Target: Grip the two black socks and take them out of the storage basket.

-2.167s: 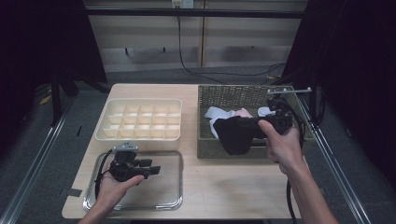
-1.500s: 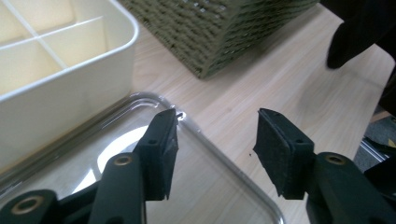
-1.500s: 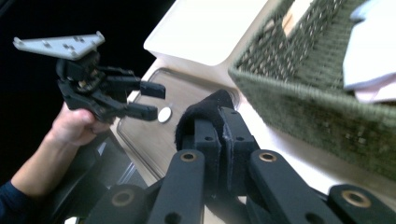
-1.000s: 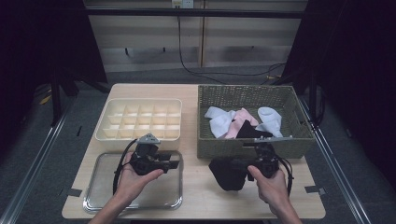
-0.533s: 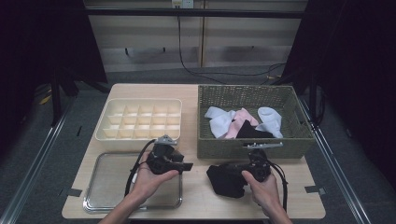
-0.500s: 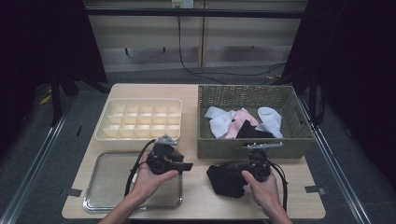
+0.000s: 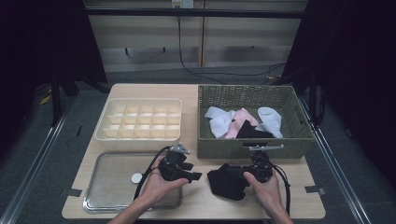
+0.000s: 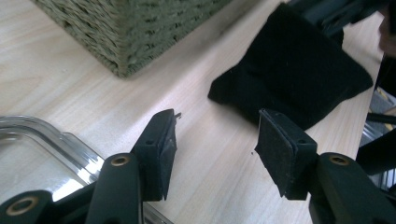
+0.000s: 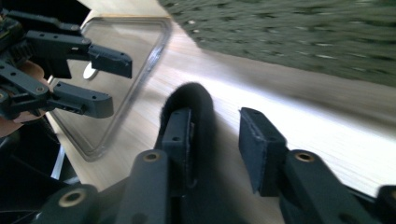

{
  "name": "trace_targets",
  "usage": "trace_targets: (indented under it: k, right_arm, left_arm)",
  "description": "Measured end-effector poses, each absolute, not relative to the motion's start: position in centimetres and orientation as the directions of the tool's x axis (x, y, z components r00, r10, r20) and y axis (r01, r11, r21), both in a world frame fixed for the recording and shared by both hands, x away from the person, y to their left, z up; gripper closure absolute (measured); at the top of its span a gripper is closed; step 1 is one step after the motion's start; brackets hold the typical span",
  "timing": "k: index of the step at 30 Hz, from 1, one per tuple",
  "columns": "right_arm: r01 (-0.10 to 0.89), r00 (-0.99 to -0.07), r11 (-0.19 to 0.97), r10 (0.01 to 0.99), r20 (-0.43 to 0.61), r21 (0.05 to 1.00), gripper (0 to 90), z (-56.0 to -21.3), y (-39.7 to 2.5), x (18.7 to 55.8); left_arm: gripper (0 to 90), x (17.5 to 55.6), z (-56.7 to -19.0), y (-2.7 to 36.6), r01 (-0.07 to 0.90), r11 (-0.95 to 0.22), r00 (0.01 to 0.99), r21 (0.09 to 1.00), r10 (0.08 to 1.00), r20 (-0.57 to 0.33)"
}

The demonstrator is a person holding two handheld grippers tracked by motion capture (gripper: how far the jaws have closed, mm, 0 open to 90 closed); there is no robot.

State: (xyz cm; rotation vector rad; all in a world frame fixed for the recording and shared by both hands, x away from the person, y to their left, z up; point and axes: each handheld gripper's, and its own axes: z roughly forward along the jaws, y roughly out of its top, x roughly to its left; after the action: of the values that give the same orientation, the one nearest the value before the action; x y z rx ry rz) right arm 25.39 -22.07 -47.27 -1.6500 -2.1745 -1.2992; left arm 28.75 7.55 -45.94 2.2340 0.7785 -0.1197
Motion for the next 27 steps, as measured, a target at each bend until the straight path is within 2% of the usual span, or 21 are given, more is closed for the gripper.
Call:
trace_targets:
  k: [6,15,17,25,26,27]
  right_arm:
    - [0.835,-0.371,0.013,0.752,0.545,0.551,54.1,-47.0,-24.3,24.0]
    - [0.825,-0.342,-0.017,0.781,0.522,0.565,51.4,-47.1,-26.2,20.9]
    - [0.828,-0.353,-0.014,0.764,0.540,0.561,56.1,-47.1,-26.4,20.3]
    - [0.848,-0.392,0.051,0.731,0.558,0.528,60.6,-48.3,-24.6,20.6]
    - [0.842,-0.406,0.060,0.724,0.558,0.535,72.6,-48.2,-24.1,20.8]
    - [0.838,-0.415,0.064,0.719,0.557,0.542,78.9,-48.1,-23.8,21.0]
  left_arm:
    - [48.9,28.6,-45.9,7.4,0.567,-0.532,0.812,0.628,0.486,-0.322]
    - [52.6,28.0,-46.2,6.5,0.545,-0.557,0.831,0.627,0.458,-0.316]
    - [53.3,28.0,-46.0,6.0,0.538,-0.564,0.836,0.626,0.451,-0.312]
    - [52.6,27.9,-46.1,5.7,0.527,-0.563,0.843,0.636,0.443,-0.306]
    - [52.5,27.8,-46.1,5.8,0.528,-0.558,0.842,0.641,0.441,-0.310]
    - [52.5,27.8,-46.1,5.8,0.528,-0.557,0.842,0.642,0.439,-0.312]
